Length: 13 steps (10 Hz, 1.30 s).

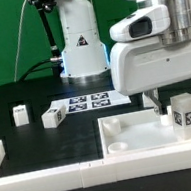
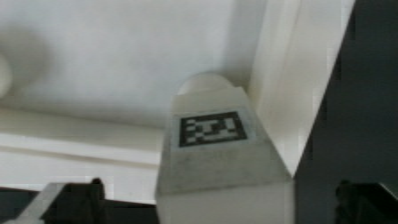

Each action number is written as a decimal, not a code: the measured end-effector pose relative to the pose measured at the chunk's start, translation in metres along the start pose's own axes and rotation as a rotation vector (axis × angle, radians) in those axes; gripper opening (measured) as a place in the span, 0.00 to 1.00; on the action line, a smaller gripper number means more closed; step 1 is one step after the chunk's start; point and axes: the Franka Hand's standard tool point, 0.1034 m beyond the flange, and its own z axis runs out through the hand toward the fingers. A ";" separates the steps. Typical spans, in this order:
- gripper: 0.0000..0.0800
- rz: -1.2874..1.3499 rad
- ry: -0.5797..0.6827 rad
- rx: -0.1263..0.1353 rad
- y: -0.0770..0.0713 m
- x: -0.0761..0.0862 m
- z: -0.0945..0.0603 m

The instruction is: Assemble one leg

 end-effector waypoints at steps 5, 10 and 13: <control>0.36 0.010 0.000 0.000 0.000 0.000 0.000; 0.36 0.387 0.017 0.002 0.002 0.000 0.000; 0.37 0.762 0.020 0.010 0.004 -0.001 0.000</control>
Offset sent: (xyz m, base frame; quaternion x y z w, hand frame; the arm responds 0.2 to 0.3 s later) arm 0.0000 0.0000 0.0000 0.0000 0.0000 0.0000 1.0000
